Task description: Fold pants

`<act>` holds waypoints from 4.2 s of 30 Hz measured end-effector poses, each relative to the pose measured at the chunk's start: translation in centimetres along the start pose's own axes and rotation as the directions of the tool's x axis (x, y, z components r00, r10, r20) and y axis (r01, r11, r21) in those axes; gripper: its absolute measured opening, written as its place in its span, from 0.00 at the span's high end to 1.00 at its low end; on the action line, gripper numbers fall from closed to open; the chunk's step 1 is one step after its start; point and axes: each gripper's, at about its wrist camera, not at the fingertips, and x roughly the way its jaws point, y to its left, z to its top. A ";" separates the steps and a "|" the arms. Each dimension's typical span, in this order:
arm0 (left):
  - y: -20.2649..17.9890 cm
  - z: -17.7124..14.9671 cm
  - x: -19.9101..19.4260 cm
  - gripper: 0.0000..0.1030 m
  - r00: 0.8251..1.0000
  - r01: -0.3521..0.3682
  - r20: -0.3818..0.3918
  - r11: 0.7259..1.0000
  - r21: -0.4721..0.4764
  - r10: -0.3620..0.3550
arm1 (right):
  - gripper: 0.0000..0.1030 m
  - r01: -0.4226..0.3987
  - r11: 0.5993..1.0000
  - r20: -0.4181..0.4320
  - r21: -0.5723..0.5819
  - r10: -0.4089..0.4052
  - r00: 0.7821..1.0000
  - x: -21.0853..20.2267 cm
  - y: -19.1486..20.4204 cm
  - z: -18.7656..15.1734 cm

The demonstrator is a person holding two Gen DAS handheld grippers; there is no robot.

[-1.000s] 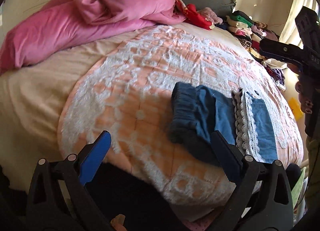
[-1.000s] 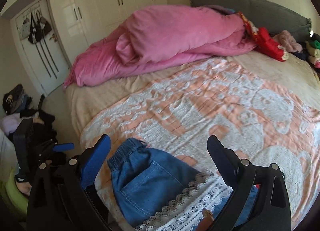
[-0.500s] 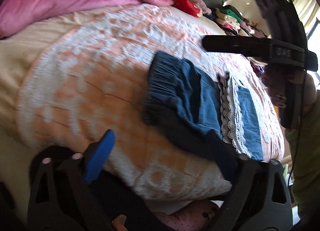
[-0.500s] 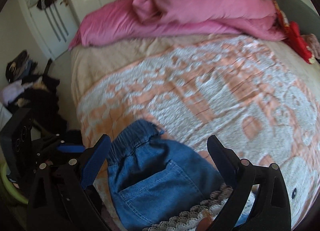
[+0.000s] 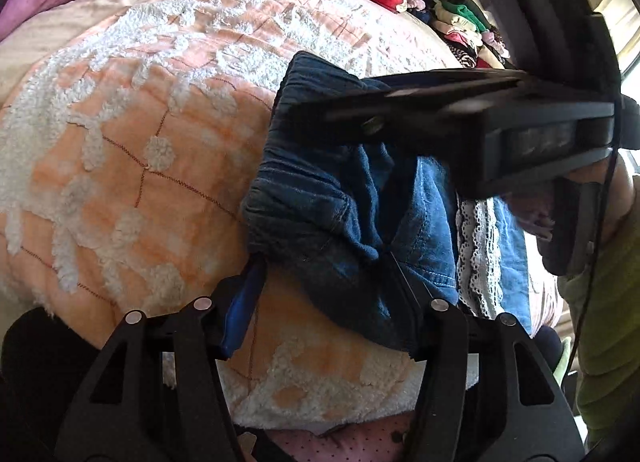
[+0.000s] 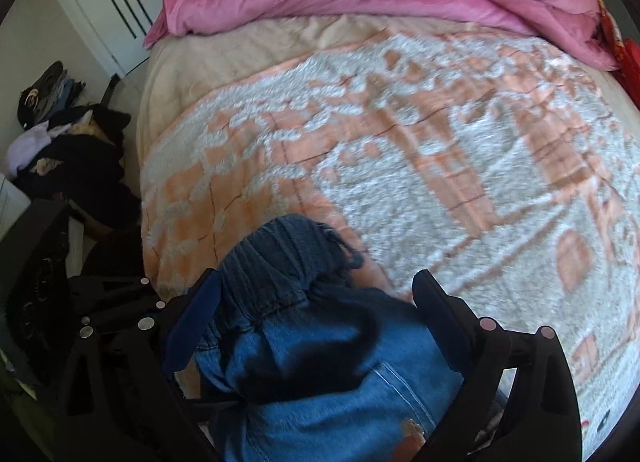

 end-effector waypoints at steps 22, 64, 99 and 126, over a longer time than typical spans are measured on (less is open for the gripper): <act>-3.7 1.0 -3.1 0.25 0.998 0.022 0.061 0.999 0.049 -0.025 | 0.70 -0.245 0.963 0.279 0.110 0.206 0.938 -8.4 -3.5 -5.0; -20.1 -4.3 4.5 0.52 0.968 0.236 -0.174 0.897 0.372 -0.183 | 0.27 -0.116 0.825 0.387 0.553 -0.132 0.912 -17.4 -13.4 -26.5; -20.0 -0.7 -1.6 0.10 0.993 0.069 0.051 0.894 0.443 -0.103 | 0.13 0.142 0.779 0.370 0.611 -0.440 0.818 -23.4 -8.1 -28.0; -14.2 3.2 2.2 0.10 0.998 -0.022 0.057 0.950 0.313 0.005 | 0.07 0.171 0.744 0.293 0.646 -0.448 0.845 -18.6 -7.3 -29.6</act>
